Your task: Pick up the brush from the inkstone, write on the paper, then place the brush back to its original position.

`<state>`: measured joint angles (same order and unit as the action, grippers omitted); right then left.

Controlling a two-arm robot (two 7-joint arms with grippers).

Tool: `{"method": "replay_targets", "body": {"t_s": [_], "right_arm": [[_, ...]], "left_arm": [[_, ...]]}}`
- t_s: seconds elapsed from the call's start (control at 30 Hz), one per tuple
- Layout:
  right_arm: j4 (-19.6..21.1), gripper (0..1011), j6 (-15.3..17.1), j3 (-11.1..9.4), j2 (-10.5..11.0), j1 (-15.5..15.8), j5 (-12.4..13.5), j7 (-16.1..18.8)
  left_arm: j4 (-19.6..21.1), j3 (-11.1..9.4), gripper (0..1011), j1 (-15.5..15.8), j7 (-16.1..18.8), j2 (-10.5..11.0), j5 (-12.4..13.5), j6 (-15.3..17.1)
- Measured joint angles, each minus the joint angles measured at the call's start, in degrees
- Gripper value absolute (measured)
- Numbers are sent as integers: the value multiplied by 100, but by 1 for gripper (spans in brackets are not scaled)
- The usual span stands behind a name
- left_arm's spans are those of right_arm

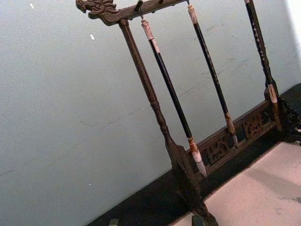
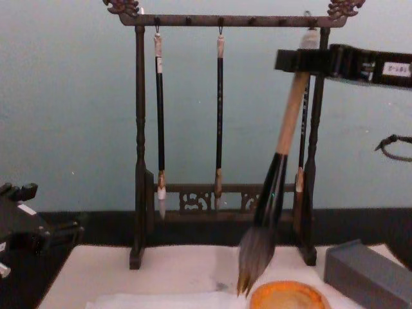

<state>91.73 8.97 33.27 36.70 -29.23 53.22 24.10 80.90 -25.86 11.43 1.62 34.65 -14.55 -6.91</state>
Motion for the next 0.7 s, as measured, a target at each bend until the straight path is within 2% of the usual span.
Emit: {"method": "replay_targets", "body": {"t_s": [0.07, 0.17, 0.7], "right_arm": [[157, 173, -25, 65, 34, 47, -164, 31], [315, 173, -28, 87, 55, 141, -256, 53], [765, 173, 121, 87, 203, 800, -462, 70]], "left_arm": [[0, 0, 1010, 0, 0, 0, 0, 0], [0, 0, 1010, 0, 0, 0, 0, 0], [0, 0, 1010, 0, 0, 0, 0, 0]]}}
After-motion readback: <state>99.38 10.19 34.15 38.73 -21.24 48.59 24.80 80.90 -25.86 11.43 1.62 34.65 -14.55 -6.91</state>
